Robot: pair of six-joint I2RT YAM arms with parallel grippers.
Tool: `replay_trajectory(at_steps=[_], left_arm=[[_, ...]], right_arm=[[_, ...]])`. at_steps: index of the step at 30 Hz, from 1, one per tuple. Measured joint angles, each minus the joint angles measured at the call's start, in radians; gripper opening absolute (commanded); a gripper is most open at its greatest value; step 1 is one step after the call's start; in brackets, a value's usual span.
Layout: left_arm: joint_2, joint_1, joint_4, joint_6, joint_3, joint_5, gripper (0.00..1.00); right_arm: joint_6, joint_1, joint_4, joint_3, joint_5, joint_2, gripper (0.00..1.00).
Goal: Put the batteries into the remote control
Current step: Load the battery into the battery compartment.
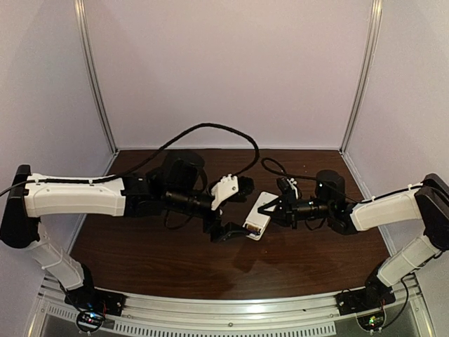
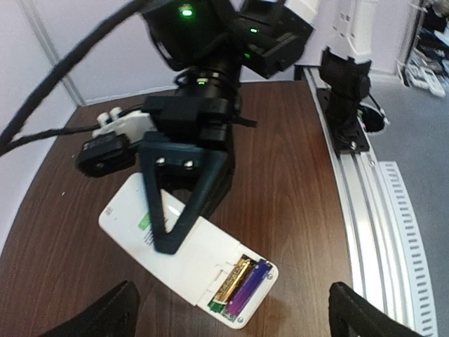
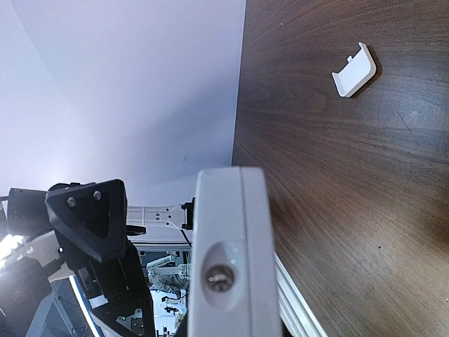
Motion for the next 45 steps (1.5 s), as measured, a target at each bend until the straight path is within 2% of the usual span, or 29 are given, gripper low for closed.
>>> replay_trajectory(at_steps=[3, 6, 11, 18, 28, 35, 45], left_arm=[[-0.042, 0.016, 0.021, -0.171, -0.024, -0.070, 0.97], [-0.047, 0.051, 0.014, -0.315, -0.014, -0.072, 0.97], [-0.043, 0.089, 0.016, -0.515, -0.031, 0.023, 0.97], [0.012, 0.085, 0.065, -0.730, -0.072, 0.117, 0.88], [0.108, 0.082, 0.064, -0.851, -0.065, 0.182, 0.81], [0.136, 0.069, 0.067, -0.867, -0.014, 0.193, 0.81], [0.192, 0.061, 0.062, -0.873, 0.027, 0.194, 0.73]], right_arm=[[0.001, 0.000, 0.016, -0.004, 0.000, 0.000, 0.00], [0.001, 0.000, 0.026, -0.006, 0.000, 0.000, 0.00], [0.007, 0.000, 0.055, -0.006, 0.000, 0.000, 0.00], [0.021, 0.000, 0.073, -0.006, 0.001, 0.000, 0.00], [0.000, 0.000, 0.032, -0.005, 0.005, 0.000, 0.00], [-0.009, 0.000, 0.009, -0.005, 0.006, 0.000, 0.00], [-0.009, 0.001, 0.002, -0.005, 0.008, 0.000, 0.00]])
